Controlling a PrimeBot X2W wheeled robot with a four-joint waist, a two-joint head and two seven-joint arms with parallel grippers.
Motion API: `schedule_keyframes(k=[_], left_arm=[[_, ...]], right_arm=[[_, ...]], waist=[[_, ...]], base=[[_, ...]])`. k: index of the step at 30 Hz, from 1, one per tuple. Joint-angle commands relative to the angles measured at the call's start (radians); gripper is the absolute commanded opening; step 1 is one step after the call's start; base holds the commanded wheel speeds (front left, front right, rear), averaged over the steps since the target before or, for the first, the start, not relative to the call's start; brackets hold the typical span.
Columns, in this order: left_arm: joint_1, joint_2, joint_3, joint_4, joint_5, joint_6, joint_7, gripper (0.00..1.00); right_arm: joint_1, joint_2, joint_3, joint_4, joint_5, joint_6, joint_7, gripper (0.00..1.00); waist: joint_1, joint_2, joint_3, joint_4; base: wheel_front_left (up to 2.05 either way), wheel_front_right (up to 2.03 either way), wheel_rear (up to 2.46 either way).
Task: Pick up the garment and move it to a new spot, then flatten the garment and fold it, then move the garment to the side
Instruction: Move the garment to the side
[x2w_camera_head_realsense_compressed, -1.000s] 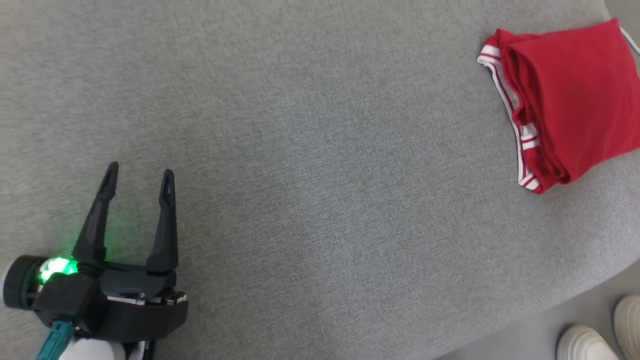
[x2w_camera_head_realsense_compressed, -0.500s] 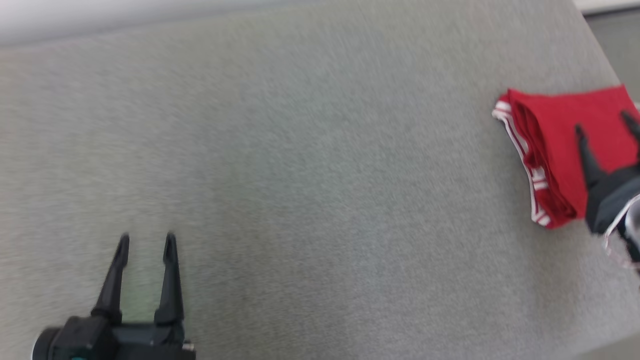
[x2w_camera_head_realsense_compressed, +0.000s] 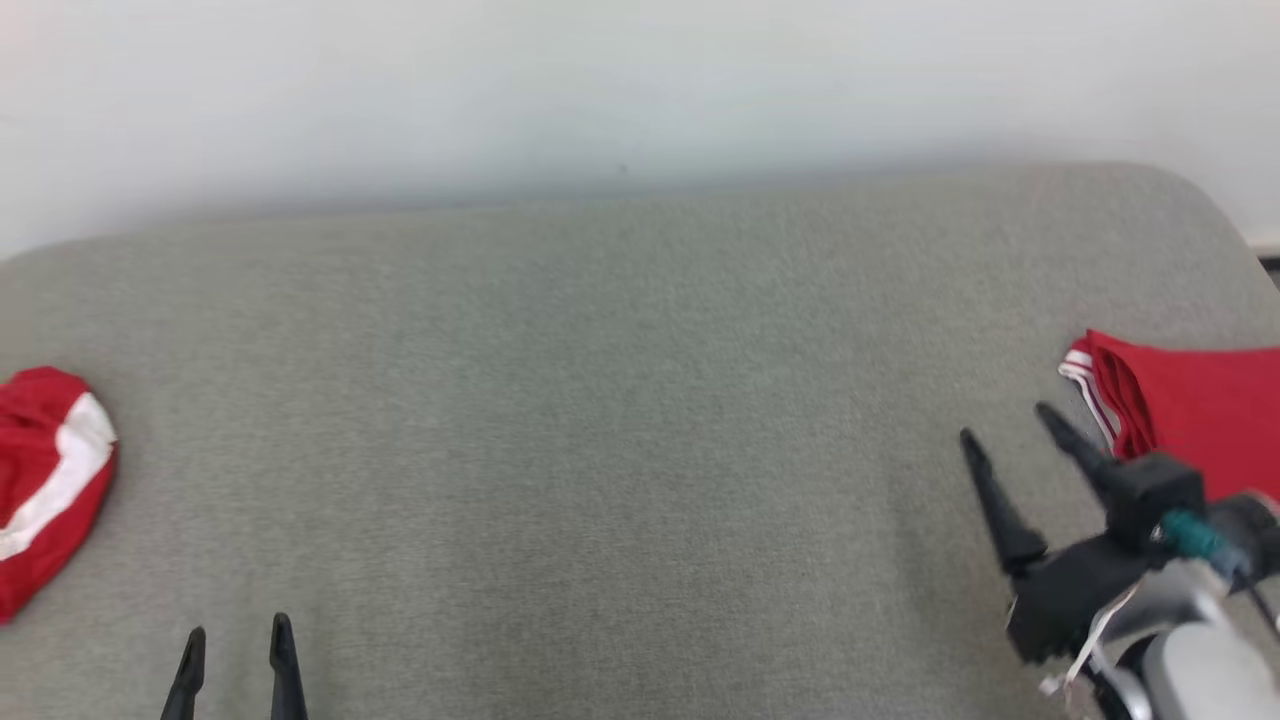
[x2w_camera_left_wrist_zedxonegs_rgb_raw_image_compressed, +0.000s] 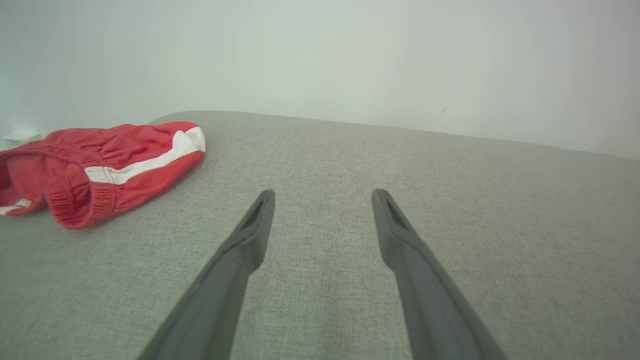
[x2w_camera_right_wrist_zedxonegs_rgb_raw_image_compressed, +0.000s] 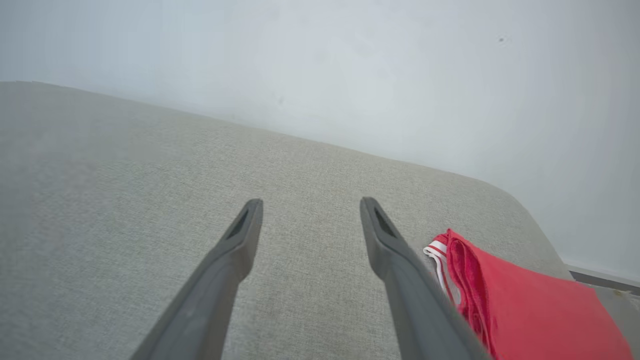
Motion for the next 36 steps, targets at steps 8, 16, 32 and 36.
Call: schedule_keyframes(k=[8, 16, 32, 36], left_arm=[[0.05, -0.005, 0.001, -0.009, 0.007, -0.007, -0.003, 1.0], [0.055, -0.004, -0.03, -0.004, -0.002, -0.006, -0.003, 1.0], [0.066, -0.005, -0.051, 0.033, -0.02, -0.007, -0.003, 1.0], [0.064, -0.005, -0.053, 0.037, -0.021, -0.007, -0.003, 1.0]], right_arm=[[0.192, 0.16, -0.058, -0.033, -0.034, -0.003, -0.134, 1.0], [0.283, 0.263, -0.154, 0.007, -0.088, -0.003, -0.246, 1.0], [0.285, 0.302, -0.196, 0.072, -0.11, -0.003, -0.299, 1.0], [0.279, 0.304, -0.189, 0.074, -0.101, -0.003, -0.3, 1.0]], waist=[[0.0003, 0.0002, -0.107, 0.057], [0.0003, 0.0002, -0.13, 0.029], [0.0003, 0.0002, -0.152, 0.001], [0.0003, 0.0002, -0.15, -0.002]], base=[[0.0, 0.0, 0.0], [0.0, 0.0, 0.0], [0.0, 0.0, 0.0], [0.0, 0.0, 0.0]])
